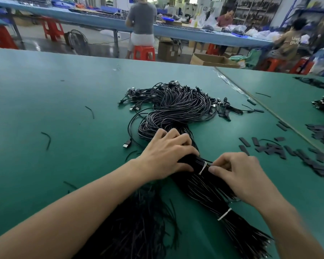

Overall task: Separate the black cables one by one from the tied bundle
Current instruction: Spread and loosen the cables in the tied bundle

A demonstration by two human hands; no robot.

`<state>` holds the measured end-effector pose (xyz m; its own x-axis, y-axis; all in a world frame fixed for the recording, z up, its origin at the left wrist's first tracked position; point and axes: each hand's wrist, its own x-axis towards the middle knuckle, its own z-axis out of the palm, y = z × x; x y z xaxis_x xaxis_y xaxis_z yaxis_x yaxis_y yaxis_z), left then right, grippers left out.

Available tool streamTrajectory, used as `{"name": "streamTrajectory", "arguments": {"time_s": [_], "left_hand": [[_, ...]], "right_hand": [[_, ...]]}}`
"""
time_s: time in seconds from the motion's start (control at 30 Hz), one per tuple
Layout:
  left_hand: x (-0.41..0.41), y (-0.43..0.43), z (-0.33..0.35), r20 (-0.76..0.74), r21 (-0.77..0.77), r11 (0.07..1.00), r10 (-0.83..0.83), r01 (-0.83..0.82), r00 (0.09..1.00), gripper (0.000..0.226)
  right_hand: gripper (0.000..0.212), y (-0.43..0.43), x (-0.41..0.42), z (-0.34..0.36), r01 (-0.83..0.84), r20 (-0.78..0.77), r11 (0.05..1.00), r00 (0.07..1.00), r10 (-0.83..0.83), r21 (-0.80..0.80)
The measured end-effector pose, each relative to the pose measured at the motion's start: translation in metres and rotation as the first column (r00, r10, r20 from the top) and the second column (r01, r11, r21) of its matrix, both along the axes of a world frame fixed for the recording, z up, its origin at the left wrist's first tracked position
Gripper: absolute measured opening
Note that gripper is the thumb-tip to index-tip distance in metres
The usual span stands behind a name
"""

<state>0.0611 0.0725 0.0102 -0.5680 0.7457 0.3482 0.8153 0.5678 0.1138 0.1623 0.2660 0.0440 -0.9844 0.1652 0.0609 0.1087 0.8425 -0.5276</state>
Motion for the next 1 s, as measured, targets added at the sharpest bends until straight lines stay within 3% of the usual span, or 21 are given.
{"name": "streamTrajectory", "arguments": {"time_s": [0.1, 0.17, 0.23, 0.33, 0.4, 0.47, 0.53, 0.6, 0.67, 0.77, 0.9, 1.0], "left_hand": [[-0.009, -0.014, 0.004, 0.100, 0.082, 0.997, -0.002, -0.007, 0.995, 0.038], [-0.015, -0.034, 0.010, 0.292, 0.237, 0.970, -0.011, -0.061, 0.956, 0.030], [-0.015, -0.055, 0.016, 0.389, 0.291, 0.951, -0.018, -0.105, 0.921, 0.026], [0.004, -0.077, 0.015, 0.377, 0.276, 0.953, 0.011, -0.124, 0.926, 0.027], [0.018, -0.083, 0.009, 0.379, 0.309, 0.939, 0.027, -0.154, 0.925, 0.026], [0.024, -0.084, 0.001, 0.402, 0.329, 0.918, 0.075, -0.221, 0.913, 0.020], [0.021, -0.082, -0.003, 0.439, 0.367, 0.875, 0.136, -0.315, 0.888, 0.016], [0.016, -0.080, -0.007, 0.468, 0.398, 0.827, 0.191, -0.398, 0.863, 0.017], [0.009, -0.081, -0.009, 0.479, 0.408, 0.805, 0.213, -0.430, 0.852, 0.023], [-0.001, -0.086, -0.011, 0.470, 0.403, 0.809, 0.218, -0.428, 0.855, 0.030], [-0.011, -0.095, -0.012, 0.483, 0.444, 0.767, 0.229, -0.462, 0.845, 0.026], [-0.019, -0.103, -0.014, 0.493, 0.486, 0.721, 0.240, -0.494, 0.836, 0.020]], "right_hand": [[0.009, 0.003, 0.003, 0.004, 0.053, -0.060, 0.981, 0.997, -0.042, 0.185], [0.011, 0.005, 0.006, 0.006, 0.044, -0.030, 0.975, 0.999, -0.038, 0.218], [0.015, 0.004, 0.008, 0.006, 0.033, 0.027, 0.978, 0.999, -0.040, 0.207], [0.004, -0.005, 0.009, 0.007, 0.062, 0.016, 0.973, 0.998, -0.067, 0.223], [0.025, -0.023, 0.021, 0.009, 0.024, -0.130, 0.982, 0.991, 0.000, 0.187], [0.051, -0.059, 0.041, 0.015, -0.184, -0.141, 0.982, 0.972, 0.189, 0.046], [0.069, -0.101, 0.062, 0.012, -0.442, 0.019, 0.895, 0.896, 0.444, -0.067], [0.068, -0.137, 0.079, -0.006, -0.575, 0.118, 0.818, 0.814, 0.569, 0.026], [0.059, -0.159, 0.088, -0.021, -0.585, 0.126, 0.786, 0.811, 0.572, 0.200], [0.062, -0.176, 0.086, -0.032, -0.497, 0.124, 0.806, 0.866, 0.485, 0.321], [0.059, -0.178, 0.068, -0.041, -0.449, 0.169, 0.830, 0.894, 0.416, 0.332], [0.079, -0.180, 0.042, -0.051, -0.498, 0.154, 0.827, 0.867, 0.474, 0.261]]}}
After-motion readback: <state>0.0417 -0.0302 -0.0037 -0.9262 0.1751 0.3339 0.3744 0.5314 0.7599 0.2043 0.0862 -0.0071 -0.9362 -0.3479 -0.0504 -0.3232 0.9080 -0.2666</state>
